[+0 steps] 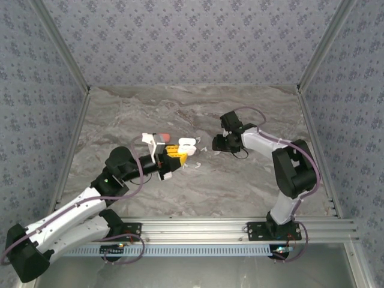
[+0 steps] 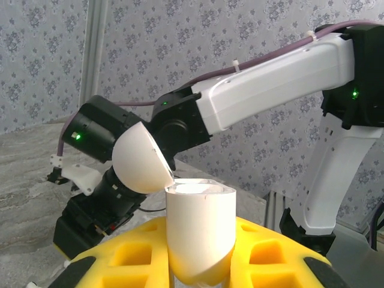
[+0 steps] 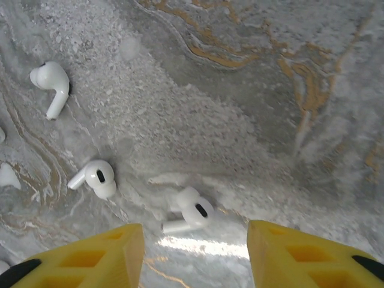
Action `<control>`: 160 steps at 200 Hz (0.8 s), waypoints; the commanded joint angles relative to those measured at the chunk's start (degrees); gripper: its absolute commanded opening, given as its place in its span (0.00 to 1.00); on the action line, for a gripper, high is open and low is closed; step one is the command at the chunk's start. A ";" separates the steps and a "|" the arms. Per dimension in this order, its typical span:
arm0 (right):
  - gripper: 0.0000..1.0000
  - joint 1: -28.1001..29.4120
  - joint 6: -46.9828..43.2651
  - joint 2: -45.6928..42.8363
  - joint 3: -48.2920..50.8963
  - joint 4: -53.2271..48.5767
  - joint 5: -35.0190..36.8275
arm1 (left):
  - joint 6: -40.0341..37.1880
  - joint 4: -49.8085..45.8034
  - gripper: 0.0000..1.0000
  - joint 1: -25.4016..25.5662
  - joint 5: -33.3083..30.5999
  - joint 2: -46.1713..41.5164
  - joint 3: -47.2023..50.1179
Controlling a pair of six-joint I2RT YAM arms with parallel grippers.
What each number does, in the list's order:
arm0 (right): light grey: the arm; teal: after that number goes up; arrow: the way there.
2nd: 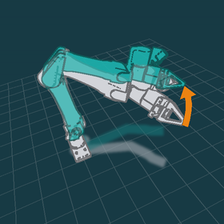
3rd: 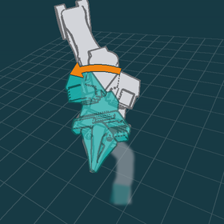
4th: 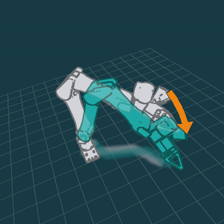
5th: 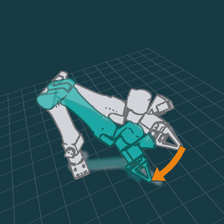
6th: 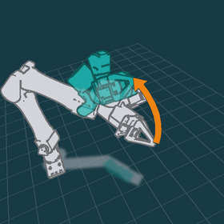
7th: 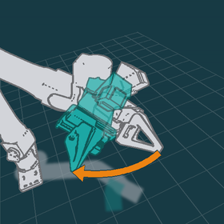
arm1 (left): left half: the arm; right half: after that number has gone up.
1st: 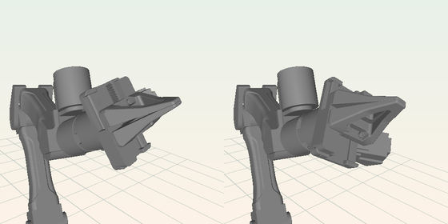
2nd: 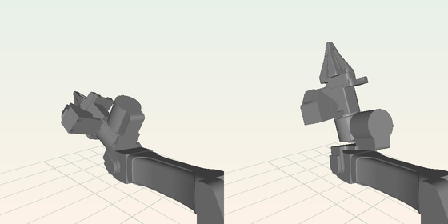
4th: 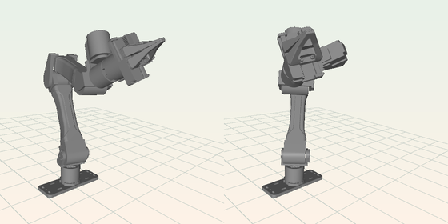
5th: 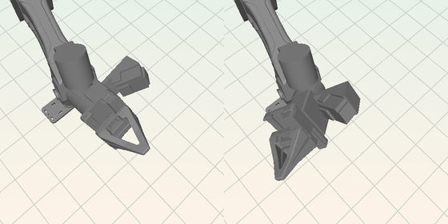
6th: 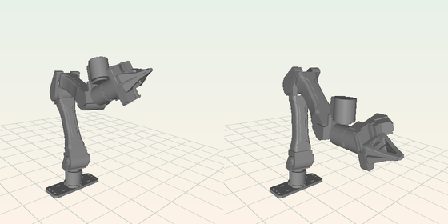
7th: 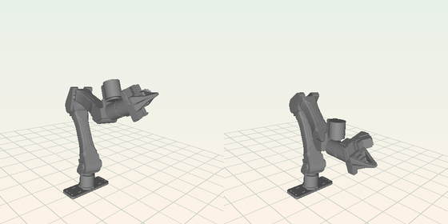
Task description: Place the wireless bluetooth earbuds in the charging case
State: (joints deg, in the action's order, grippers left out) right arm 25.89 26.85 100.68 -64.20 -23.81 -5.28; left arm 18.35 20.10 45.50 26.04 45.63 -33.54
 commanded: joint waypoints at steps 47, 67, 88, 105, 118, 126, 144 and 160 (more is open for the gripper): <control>0.47 1.18 1.54 5.75 -3.64 -1.63 3.27 | -1.52 -1.45 0.00 0.38 -1.35 -2.47 -0.64; 0.47 1.49 1.48 6.26 -5.58 -2.06 3.48 | -1.63 -1.71 0.00 0.38 -1.56 -2.80 -0.65; 0.46 1.64 1.44 6.64 -5.50 -2.40 3.82 | -1.56 -1.70 0.00 0.34 -1.71 -2.65 -0.53; 0.44 1.72 1.45 6.98 -5.25 -2.43 3.61 | -1.53 -1.55 0.00 0.31 -1.69 -2.49 -0.56; 0.42 1.79 1.58 7.22 -5.05 -2.47 3.52 | -1.46 -1.61 0.00 0.30 -1.70 -2.48 -0.56; 0.42 1.89 1.66 7.33 -4.89 -2.52 3.49 | -1.47 -1.62 0.00 0.35 -1.70 -2.49 -0.56; 0.41 2.23 1.57 7.42 -4.61 -2.72 3.97 | -1.38 -1.75 0.00 0.38 -1.69 -2.52 -0.43; 0.39 2.36 1.60 7.64 -4.61 -3.02 4.46 | -1.20 -1.64 0.00 0.38 -1.76 -2.48 -0.29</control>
State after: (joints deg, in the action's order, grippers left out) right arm 27.73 27.68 107.07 -68.10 -24.77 -2.50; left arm 17.78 17.72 45.50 24.58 43.88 -33.54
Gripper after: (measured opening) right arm 0.408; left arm 0.187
